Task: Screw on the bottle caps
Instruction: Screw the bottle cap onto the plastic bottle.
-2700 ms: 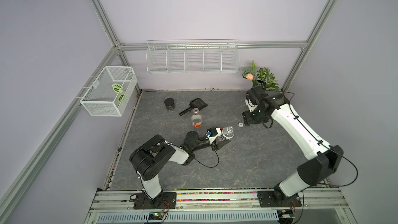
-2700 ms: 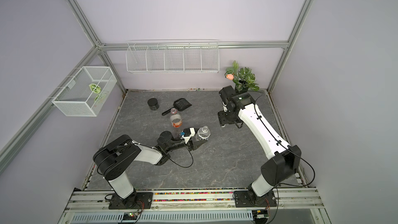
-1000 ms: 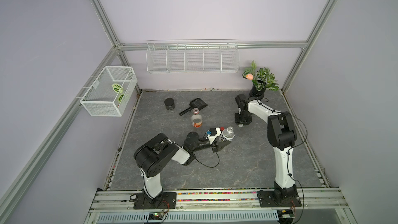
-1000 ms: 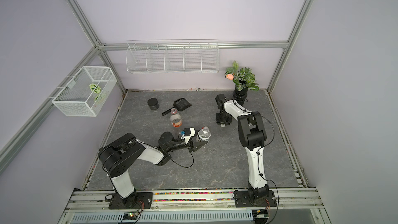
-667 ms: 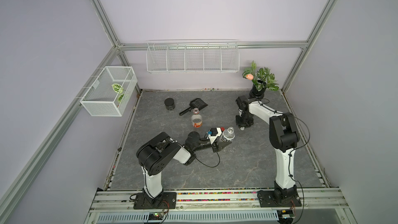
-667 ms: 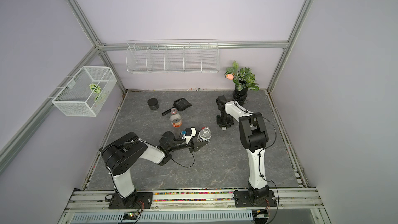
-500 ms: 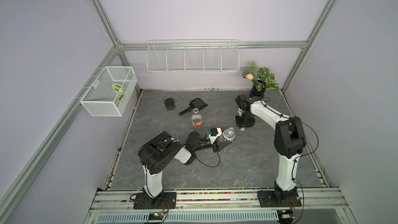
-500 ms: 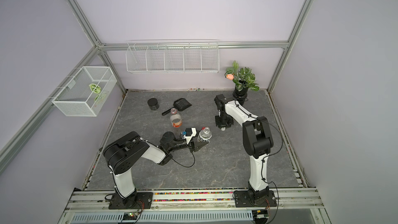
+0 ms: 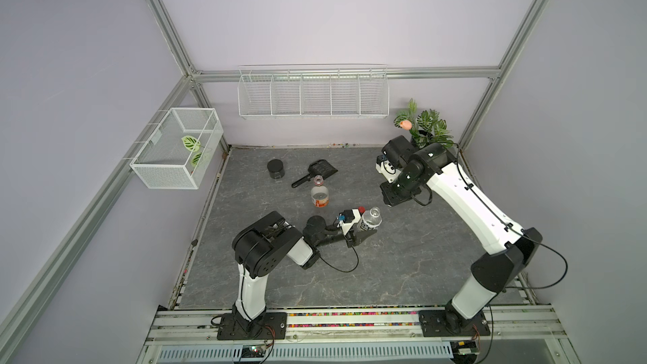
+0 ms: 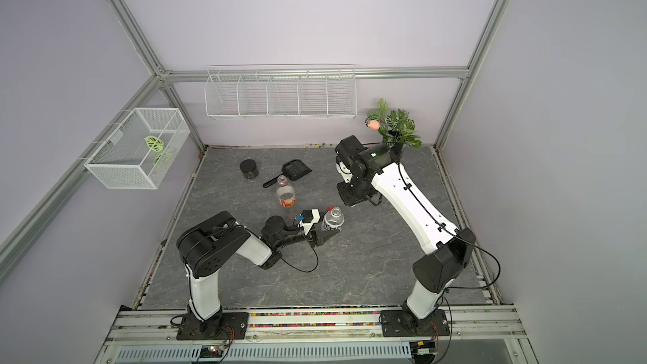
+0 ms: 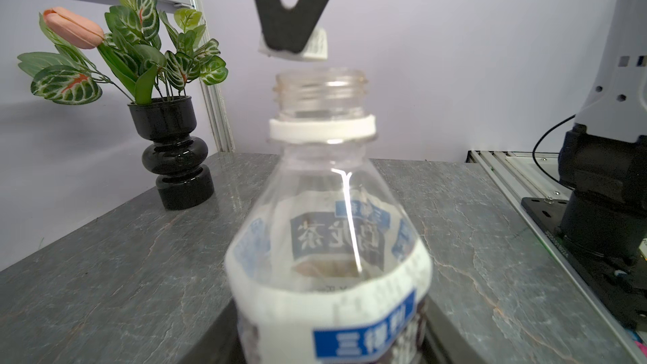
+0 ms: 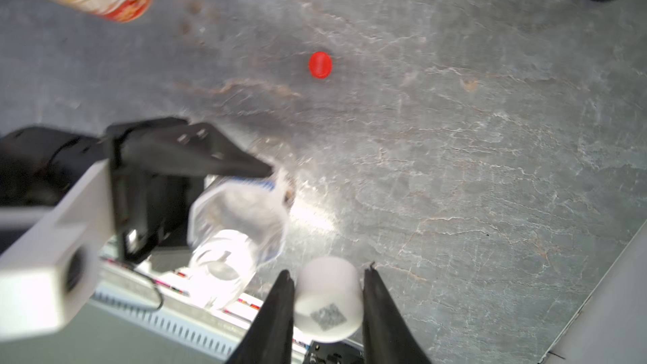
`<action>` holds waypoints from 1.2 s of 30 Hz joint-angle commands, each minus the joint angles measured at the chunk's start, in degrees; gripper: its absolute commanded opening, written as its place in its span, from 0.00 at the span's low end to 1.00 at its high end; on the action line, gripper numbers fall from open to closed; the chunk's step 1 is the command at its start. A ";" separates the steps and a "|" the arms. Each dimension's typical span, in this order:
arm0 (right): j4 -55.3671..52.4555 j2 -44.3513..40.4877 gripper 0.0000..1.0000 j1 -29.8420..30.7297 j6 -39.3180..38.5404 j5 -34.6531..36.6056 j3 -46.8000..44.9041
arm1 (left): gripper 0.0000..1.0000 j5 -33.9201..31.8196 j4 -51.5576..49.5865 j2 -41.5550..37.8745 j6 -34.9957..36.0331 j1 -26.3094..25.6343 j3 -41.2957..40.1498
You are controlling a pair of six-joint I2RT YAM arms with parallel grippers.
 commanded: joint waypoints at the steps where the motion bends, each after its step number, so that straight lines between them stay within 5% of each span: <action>1: -4.23 -1.21 0.29 2.06 -0.18 -1.74 2.08 | 0.57 -0.83 2.52 1.18 1.38 -0.24 0.40; 8: -1.88 0.72 0.30 7.04 0.95 -1.71 3.39 | 0.57 0.07 3.05 1.96 0.02 -0.17 0.73; 36: 3.32 2.91 0.30 7.07 1.75 0.08 -3.37 | 0.55 0.72 3.84 3.85 -2.56 -0.96 0.83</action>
